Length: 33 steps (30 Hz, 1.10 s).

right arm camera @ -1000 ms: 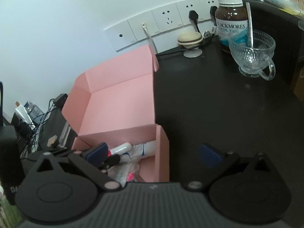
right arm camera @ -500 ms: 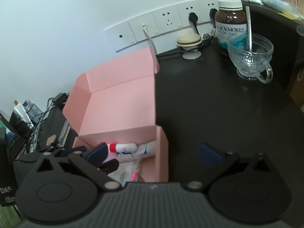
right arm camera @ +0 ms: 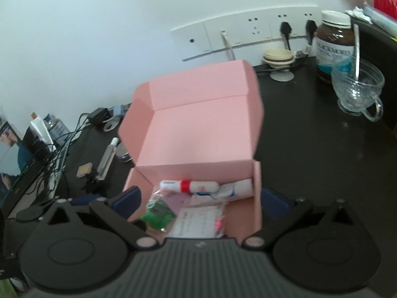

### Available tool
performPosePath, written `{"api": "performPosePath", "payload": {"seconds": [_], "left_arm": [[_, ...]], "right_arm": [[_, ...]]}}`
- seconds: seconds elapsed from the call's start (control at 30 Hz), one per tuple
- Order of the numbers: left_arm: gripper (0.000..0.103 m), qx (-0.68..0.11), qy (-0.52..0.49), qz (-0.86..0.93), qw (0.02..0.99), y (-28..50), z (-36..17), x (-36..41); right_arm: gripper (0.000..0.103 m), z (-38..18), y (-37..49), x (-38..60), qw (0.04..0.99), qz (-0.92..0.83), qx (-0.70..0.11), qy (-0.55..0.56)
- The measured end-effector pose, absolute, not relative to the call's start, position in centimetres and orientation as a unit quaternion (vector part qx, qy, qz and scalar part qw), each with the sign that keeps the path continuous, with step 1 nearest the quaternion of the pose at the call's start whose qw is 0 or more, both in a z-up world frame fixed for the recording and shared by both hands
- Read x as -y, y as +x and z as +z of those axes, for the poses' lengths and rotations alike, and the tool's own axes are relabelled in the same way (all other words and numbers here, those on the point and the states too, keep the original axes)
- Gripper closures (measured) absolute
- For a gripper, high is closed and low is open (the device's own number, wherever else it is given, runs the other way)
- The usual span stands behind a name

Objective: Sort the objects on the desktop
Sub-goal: 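Withdraw the left tool up and away from the pink box, then move the right tool down to the black clip on the desk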

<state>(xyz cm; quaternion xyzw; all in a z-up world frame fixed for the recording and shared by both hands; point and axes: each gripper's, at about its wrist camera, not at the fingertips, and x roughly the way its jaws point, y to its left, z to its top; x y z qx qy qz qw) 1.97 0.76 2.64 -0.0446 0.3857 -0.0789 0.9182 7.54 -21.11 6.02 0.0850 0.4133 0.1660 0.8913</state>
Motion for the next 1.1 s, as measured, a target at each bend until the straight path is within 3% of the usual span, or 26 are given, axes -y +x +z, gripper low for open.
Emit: {"api": "performPosePath", "payload": {"seconds": [0.67, 1.1], "left_arm": [[0.000, -0.403, -0.054, -0.006, 0.913, -4.3, -1.4, -7.5], [0.000, -0.424, -0.028, 0.022, 0.905, -3.9, -1.6, -7.5]], "right_arm": [[0.001, 6.7, 5.3, 10.1, 0.877, 0.270, -0.396, -0.013], [0.001, 6.9, 10.7, 2.0, 0.869, 0.318, -0.378, -0.005]]}}
